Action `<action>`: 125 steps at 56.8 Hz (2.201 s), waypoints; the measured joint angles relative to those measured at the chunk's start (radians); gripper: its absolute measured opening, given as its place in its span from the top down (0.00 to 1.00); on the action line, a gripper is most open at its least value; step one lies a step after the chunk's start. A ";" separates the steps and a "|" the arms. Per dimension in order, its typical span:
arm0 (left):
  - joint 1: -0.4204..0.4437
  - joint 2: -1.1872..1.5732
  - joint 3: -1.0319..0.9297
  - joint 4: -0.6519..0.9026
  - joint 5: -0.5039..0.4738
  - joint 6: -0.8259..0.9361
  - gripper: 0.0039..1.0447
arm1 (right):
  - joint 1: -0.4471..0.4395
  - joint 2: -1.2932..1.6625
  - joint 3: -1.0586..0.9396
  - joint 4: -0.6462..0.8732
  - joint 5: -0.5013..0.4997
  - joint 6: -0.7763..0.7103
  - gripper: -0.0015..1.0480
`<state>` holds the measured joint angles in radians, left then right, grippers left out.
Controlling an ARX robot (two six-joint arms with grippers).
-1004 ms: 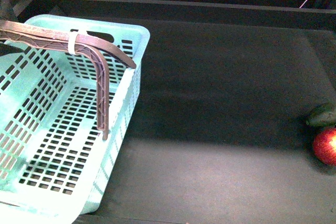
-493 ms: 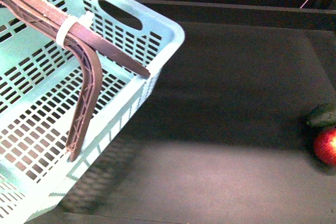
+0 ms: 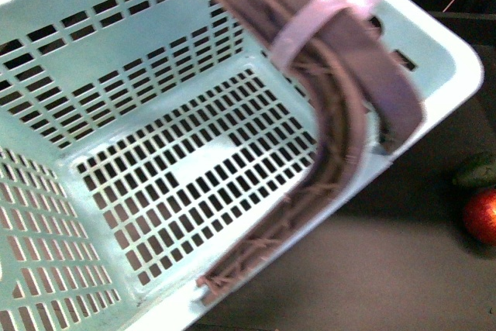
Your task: Pick apple with right arm and hold basket with left
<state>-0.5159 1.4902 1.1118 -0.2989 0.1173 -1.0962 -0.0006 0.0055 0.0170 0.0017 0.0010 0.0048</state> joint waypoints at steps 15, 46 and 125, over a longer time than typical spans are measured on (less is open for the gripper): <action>-0.101 0.000 0.078 -0.028 0.014 0.030 0.85 | 0.000 0.000 0.000 0.000 0.000 0.000 0.08; -0.104 0.005 0.095 -0.027 0.013 0.071 0.85 | 0.000 0.000 0.000 0.000 0.000 0.000 0.08; -0.104 0.008 0.097 -0.024 0.013 0.076 0.85 | -0.259 2.195 0.565 0.602 0.193 0.021 0.08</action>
<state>-0.6197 1.4979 1.2083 -0.3225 0.1303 -1.0203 -0.2592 2.2005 0.5823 0.6033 0.1940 0.0254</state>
